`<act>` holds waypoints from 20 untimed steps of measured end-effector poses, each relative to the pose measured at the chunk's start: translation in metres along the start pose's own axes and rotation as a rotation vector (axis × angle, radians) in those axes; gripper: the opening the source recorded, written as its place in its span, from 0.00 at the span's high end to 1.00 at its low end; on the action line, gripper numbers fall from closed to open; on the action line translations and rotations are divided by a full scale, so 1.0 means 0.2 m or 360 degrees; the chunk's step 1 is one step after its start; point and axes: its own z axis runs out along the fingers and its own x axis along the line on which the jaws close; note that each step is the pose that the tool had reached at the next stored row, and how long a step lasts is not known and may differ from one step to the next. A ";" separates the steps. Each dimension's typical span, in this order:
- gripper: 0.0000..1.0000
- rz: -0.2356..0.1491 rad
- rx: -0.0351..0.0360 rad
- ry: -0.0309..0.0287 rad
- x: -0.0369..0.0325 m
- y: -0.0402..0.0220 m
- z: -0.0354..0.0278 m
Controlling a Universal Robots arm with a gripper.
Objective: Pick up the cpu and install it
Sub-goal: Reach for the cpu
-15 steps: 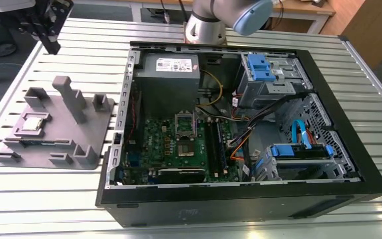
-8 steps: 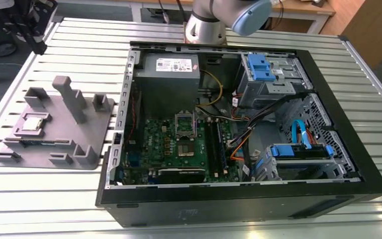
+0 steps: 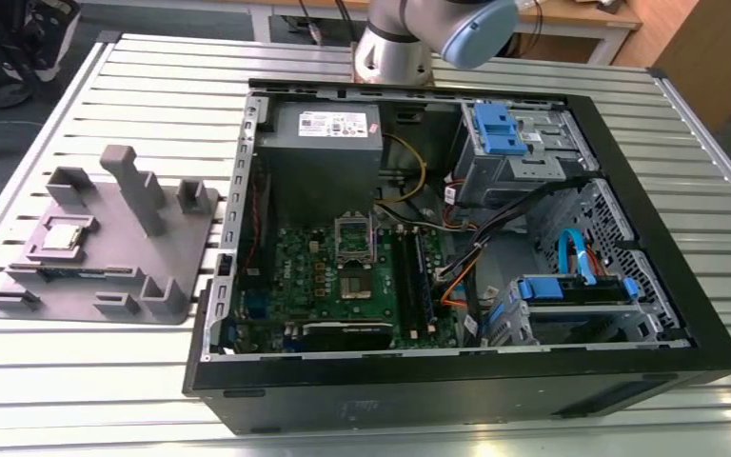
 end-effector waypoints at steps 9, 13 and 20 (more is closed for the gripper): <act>0.89 0.0000 0.0000 0.00001 0.088 -0.007 0.004; 0.89 0.0000 0.0000 0.00002 0.088 -0.007 0.003; 0.89 0.0000 0.0000 0.00002 0.095 -0.010 0.013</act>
